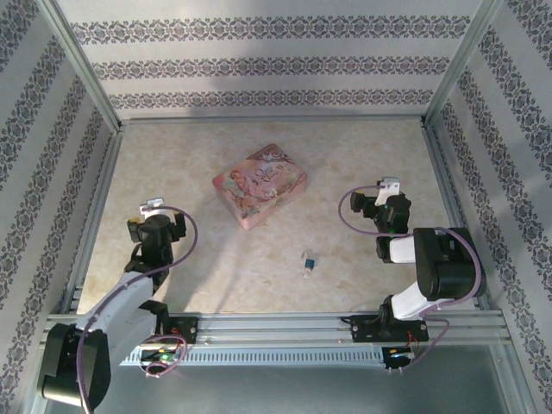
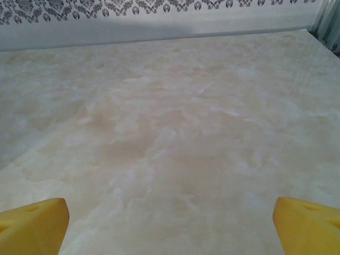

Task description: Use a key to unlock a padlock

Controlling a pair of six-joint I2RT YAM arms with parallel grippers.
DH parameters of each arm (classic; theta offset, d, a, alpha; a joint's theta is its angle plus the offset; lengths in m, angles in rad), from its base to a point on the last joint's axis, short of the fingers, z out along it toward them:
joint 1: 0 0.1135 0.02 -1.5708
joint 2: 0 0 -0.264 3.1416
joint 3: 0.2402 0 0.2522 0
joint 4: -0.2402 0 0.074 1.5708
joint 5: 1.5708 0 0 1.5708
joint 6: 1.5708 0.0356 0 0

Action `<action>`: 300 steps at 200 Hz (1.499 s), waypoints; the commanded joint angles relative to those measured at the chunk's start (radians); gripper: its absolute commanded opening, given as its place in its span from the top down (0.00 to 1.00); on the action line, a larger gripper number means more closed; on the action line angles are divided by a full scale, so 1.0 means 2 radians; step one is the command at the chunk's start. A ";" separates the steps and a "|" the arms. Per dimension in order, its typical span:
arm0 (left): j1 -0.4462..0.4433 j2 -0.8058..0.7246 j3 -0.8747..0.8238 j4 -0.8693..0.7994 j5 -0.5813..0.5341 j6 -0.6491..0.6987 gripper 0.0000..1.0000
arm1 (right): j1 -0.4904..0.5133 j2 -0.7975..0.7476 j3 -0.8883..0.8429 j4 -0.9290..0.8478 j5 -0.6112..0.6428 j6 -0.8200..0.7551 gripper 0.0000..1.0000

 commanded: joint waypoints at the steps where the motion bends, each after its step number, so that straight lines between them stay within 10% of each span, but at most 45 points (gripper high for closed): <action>1: 0.008 0.033 -0.006 0.093 0.045 0.026 0.01 | 0.005 -0.006 0.009 0.001 0.011 -0.007 0.02; 153: 0.036 0.367 -0.003 0.534 0.142 0.057 0.01 | 0.008 -0.006 0.023 -0.003 0.016 -0.009 0.02; 202: 0.050 0.339 0.075 0.337 0.175 0.043 0.01 | 0.009 -0.006 0.024 -0.006 0.018 -0.010 0.02; 300: 0.070 0.341 0.069 0.353 0.207 0.034 0.01 | 0.011 -0.005 0.024 -0.007 0.020 -0.012 0.02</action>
